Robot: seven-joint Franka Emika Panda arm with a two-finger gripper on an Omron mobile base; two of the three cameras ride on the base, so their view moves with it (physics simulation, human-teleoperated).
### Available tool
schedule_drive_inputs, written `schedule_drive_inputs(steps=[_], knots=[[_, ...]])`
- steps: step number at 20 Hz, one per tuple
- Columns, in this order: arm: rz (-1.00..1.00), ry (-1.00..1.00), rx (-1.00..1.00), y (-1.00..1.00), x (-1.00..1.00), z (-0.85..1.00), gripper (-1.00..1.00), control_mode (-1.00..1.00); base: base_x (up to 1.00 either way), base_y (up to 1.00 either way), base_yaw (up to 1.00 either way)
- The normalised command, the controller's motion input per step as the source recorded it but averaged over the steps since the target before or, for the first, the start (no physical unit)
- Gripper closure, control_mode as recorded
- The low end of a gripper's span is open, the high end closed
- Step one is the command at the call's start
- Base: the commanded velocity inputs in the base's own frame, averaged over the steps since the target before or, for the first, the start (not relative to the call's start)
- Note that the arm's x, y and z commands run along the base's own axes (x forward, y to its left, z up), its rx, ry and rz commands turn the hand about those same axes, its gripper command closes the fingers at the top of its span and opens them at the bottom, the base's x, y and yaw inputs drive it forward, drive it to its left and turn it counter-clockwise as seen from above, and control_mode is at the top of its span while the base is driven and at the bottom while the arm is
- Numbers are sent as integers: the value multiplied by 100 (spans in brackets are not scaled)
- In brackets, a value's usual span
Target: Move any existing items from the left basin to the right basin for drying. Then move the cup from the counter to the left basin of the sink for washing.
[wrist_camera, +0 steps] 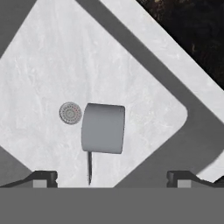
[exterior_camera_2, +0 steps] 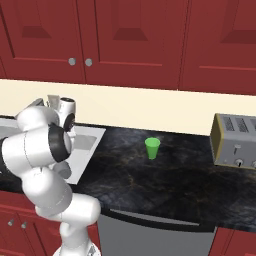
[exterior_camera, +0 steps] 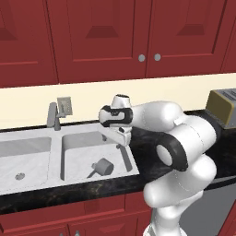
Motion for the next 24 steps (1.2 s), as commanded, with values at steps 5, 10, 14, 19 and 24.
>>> schedule_drive_inputs(steps=[5,10,14,19,24], knots=[[0,0,0,-44,0,2,-100,-100,0,0,0],[-2,0,0,-49,0,2,-100,-100,0,0,0],[-3,0,0,-51,0,4,-100,-100,0,0,0],[-4,0,0,-49,0,0,-100,-100,0,0,0],[-4,0,1,-49,0,0,-100,-100,0,0,0]])
